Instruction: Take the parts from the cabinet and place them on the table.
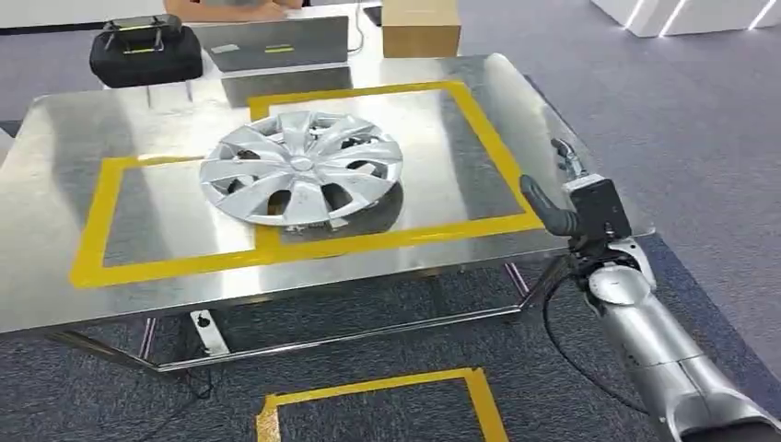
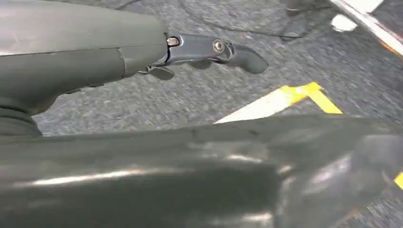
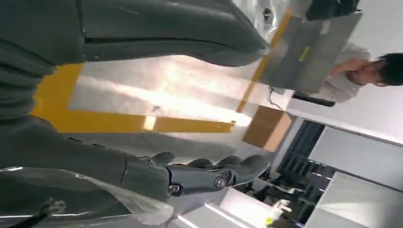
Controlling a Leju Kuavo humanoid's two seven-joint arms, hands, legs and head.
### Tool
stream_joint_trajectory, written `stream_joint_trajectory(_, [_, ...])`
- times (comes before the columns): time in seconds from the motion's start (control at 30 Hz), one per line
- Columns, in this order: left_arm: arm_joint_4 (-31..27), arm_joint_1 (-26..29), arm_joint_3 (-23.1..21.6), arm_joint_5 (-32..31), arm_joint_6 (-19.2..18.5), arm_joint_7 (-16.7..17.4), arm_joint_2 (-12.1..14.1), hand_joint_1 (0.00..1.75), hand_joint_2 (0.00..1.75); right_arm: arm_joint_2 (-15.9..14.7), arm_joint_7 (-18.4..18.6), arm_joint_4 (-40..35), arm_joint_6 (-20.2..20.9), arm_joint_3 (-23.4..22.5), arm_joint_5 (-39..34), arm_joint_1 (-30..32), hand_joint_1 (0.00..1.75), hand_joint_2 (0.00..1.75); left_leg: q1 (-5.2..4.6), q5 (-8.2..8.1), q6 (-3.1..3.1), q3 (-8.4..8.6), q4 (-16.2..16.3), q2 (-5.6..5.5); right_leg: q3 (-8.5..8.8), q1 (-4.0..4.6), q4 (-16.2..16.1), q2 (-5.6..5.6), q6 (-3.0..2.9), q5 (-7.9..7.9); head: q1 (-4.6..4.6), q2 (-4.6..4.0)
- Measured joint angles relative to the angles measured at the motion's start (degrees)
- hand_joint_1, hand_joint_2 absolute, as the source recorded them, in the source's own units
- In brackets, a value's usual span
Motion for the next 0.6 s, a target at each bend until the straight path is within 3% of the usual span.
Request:
stream_joint_trajectory(0.07, [0.0,-0.06,0.55,0.75,0.29,0.22,0.02,0.0,0.0,-0.26,-0.02,-1.19,-0.11,-1.3,-1.41,2.37,0.0,0.0,0.59,0.68,0.73,0.66,-1.16,0.11,-0.8,-0.09,0.96,0.15,0.62,-1.15,0.13,0.0])
stream_joint_trajectory(0.1, [0.0,-0.18,0.86,1.27,0.39,0.44,0.04,0.0,0.0,-0.44,-0.02,-1.71,-0.13,-2.13,-2.22,3.5,0.0,0.0,0.63,0.71,0.96,0.62,-1.16,0.12,-1.98,-0.1,3.73,0.17,0.78,-3.05,0.24,0.0])
stream_joint_trajectory(0.17, [0.0,-0.17,1.62,2.01,0.57,1.16,0.09,0.0,0.0,-0.48,-0.11,-2.95,-0.07,-3.59,-4.24,6.65,0.0,0.0,0.63,0.62,1.12,0.62,-1.16,0.09,-6.3,-0.2,12.98,0.17,1.14,-7.25,0.29,0.0])
stream_joint_trajectory(0.2, [0.0,-0.1,1.99,2.43,0.77,1.31,0.13,0.0,0.0,-0.48,-0.26,-3.48,-0.09,-4.14,-4.62,8.53,0.0,0.0,0.63,0.6,1.13,0.6,-1.12,0.07,-8.26,-0.22,16.82,0.15,1.33,-8.48,0.33,0.0])
stream_joint_trajectory(0.23, [0.0,-0.02,2.43,2.93,1.12,1.34,0.2,0.0,0.0,-0.5,-0.61,-4.22,-0.11,-4.64,-4.68,10.4,0.0,0.0,0.64,0.57,1.11,0.62,-1.11,0.06,-8.91,-0.26,17.82,0.15,1.43,-8.18,0.33,0.0])
stream_joint_trajectory(0.27, [0.0,-0.02,2.82,3.24,1.29,1.34,0.24,0.0,0.0,-0.52,-0.94,-5.16,-0.15,-5.16,-4.66,11.99,0.0,0.0,0.64,0.48,1.0,0.64,-1.07,0.06,-8.12,-0.33,16.0,0.14,1.53,-6.5,0.33,0.0])
stream_joint_trajectory(0.3, [0.0,-0.05,3.15,3.67,1.49,1.29,0.28,0.0,0.0,-0.57,-1.18,-5.93,-0.15,-5.6,-4.48,13.06,0.0,0.0,0.66,0.41,0.89,0.65,-0.99,0.06,-6.29,-0.45,12.22,0.1,1.57,-4.29,0.33,0.0])
stream_joint_trajectory(0.33, [0.0,-0.13,3.65,4.3,1.79,1.14,0.33,0.0,0.0,-0.63,-1.57,-7.01,-0.18,-6.29,-4.07,14.11,0.0,0.0,0.73,0.23,0.62,0.73,-0.83,0.06,-3.32,-0.63,6.46,0.07,1.58,-1.63,0.31,0.0])
stream_joint_trajectory(0.37, [-0.02,-0.22,4.13,4.83,2.14,1.01,0.43,0.0,0.0,-0.68,-1.94,-8.04,-0.24,-6.91,-3.55,15.14,0.0,0.0,0.61,-0.06,0.18,0.73,-0.46,0.07,-0.61,-0.84,1.37,-0.07,1.78,-0.29,0.33,0.0])
stream_joint_trajectory(0.4, [-0.11,-0.32,4.66,5.38,2.45,0.92,0.83,0.0,0.0,-0.68,-2.23,-8.81,-0.26,-7.39,-3.0,15.92,0.0,0.0,0.2,-0.39,-0.29,0.45,0.0,0.05,0.62,-0.48,0.6,0.19,1.39,-1.22,0.42,0.0])
stream_joint_trajectory(0.43, [-0.11,-0.34,5.16,5.62,2.67,0.88,0.94,0.0,0.0,-0.68,-2.45,-9.9,-0.5,-7.87,-2.7,17.01,0.0,0.0,0.18,-0.37,-0.4,0.47,-0.02,0.04,0.37,-0.6,0.68,0.3,0.71,-1.1,0.15,0.0])
stream_joint_trajectory(0.53, [-0.13,-0.42,6.41,6.67,3.46,0.7,1.38,0.0,0.0,-0.68,-3.17,-12.44,-0.59,-8.94,-1.66,19.54,0.0,0.0,0.27,-0.5,-0.86,0.75,0.07,0.04,0.39,-0.64,0.79,0.33,-0.09,-1.08,0.24,0.0])
stream_joint_trajectory(0.57, [-0.17,-0.42,6.8,6.99,3.58,0.66,1.64,0.0,0.0,-0.68,-3.37,-13.44,-0.64,-9.33,-1.36,20.02,0.0,0.0,0.34,-1.34,-1.21,0.49,0.79,0.08,0.55,-0.78,0.69,0.27,-0.45,-1.02,0.18,0.0])
stream_joint_trajectory(0.6, [-0.17,-0.48,7.06,7.17,3.76,0.66,1.7,0.0,0.0,-0.68,-3.61,-14.17,-0.68,-9.6,-1.12,20.46,0.0,0.0,0.36,-3.22,-1.53,-0.42,3.24,0.15,0.66,-0.8,0.7,0.24,-0.81,-1.09,-0.2,0.0])
